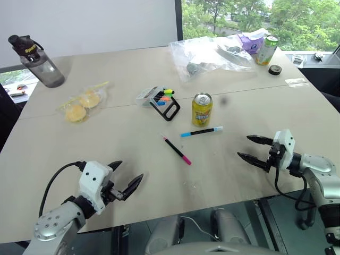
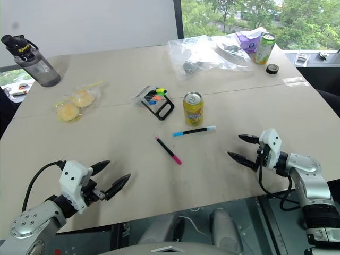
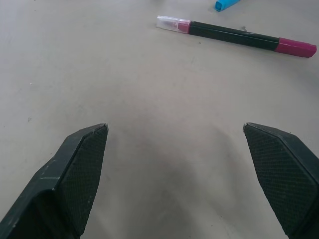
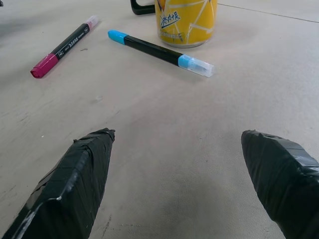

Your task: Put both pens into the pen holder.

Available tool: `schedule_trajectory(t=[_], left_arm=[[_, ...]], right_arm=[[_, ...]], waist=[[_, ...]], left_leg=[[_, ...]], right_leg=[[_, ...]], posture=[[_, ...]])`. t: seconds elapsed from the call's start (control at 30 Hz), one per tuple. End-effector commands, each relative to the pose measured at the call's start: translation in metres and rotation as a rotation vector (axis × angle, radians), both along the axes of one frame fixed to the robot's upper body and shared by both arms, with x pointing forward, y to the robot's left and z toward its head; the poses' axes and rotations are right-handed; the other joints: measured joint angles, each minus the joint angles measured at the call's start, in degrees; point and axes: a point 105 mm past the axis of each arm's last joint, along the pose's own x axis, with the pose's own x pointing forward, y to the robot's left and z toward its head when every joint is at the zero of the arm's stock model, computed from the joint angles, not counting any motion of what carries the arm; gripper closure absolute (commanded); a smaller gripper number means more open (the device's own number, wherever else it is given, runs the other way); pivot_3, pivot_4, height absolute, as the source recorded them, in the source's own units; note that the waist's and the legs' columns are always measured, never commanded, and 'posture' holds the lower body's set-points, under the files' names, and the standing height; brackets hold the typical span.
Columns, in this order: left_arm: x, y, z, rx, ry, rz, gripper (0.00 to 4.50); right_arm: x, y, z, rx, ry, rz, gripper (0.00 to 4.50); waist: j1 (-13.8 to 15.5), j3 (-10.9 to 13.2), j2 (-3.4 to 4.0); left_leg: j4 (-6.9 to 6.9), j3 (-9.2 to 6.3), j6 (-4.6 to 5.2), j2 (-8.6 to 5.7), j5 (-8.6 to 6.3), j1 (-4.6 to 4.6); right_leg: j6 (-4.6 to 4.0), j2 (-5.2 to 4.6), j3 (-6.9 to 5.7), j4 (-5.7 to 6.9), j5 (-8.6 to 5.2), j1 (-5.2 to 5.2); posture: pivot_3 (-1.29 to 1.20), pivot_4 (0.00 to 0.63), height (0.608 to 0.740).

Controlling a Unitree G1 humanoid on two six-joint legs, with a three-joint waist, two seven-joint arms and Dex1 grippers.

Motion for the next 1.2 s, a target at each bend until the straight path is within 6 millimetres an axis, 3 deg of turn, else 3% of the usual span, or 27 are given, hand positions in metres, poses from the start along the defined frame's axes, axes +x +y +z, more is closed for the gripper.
schedule_trajectory(t=[0.03, 0.57, 0.73, 0.9, 1.1, 1.2], left_arm=[[0.001, -0.002, 0.006, 0.007, -0.037, -0.017, 0.00], [-0.001, -0.001, 0.003, -0.021, 0.000, -0.013, 0.00], [-0.002, -0.001, 0.004, -0.037, 0.013, -0.018, 0.00], [0.000, -0.002, 0.010, -0.047, -0.017, -0.038, 0.00], [0.001, -0.003, 0.022, -0.045, -0.092, -0.059, 0.00], [-0.010, -0.011, 0.033, -0.187, -0.043, -0.167, 0.00]], right_arm=[[0.003, -0.002, 0.015, 0.000, -0.056, 0.005, 0.15], [0.005, 0.005, 0.020, 0.032, -0.048, 0.023, 0.15], [0.004, 0.005, 0.021, 0.046, -0.016, 0.026, 0.06], [0.008, 0.007, 0.025, 0.046, -0.030, 0.014, 0.06], [0.014, 0.024, 0.031, 0.052, -0.072, 0.029, 0.06], [0.021, 0.042, 0.038, 0.062, -0.115, 0.034, 0.06]], waist=[[0.0, 0.0, 0.00], [0.0, 0.1, 0.01], [0.0, 0.1, 0.02], [0.0, 0.1, 0.02], [0.0, 0.1, 0.02], [-0.2, 0.1, 0.02]], left_leg=[[0.00, 0.00, 0.00, 0.00, 0.00, 0.00], [-0.02, -0.04, 0.00, 0.00, 0.00, -0.13], [0.06, -0.04, -0.22, -0.01, 0.14, -0.81], [0.03, -0.03, -0.25, -0.01, 0.15, -0.85], [0.02, -0.03, -0.26, -0.01, 0.15, -0.85], [0.02, -0.02, -0.25, -0.01, 0.15, -0.87]], right_leg=[[0.00, 0.00, 0.00, 0.00, 0.00, 0.00], [0.00, 0.00, -0.03, -0.02, 0.00, -0.13], [0.00, 0.00, -0.02, 0.04, 0.04, -0.81], [0.00, 0.00, 0.00, 0.02, 0.04, -0.85], [0.00, 0.00, -0.01, 0.02, 0.04, -0.86], [0.00, 0.00, 0.00, 0.02, 0.04, -0.88]], posture=[[0.00, 0.150, 0.740], [0.00, 0.150, 0.740], [0.00, 0.150, 0.740], [0.00, 0.150, 0.740], [0.00, 0.150, 0.740], [0.00, 0.150, 0.740]])
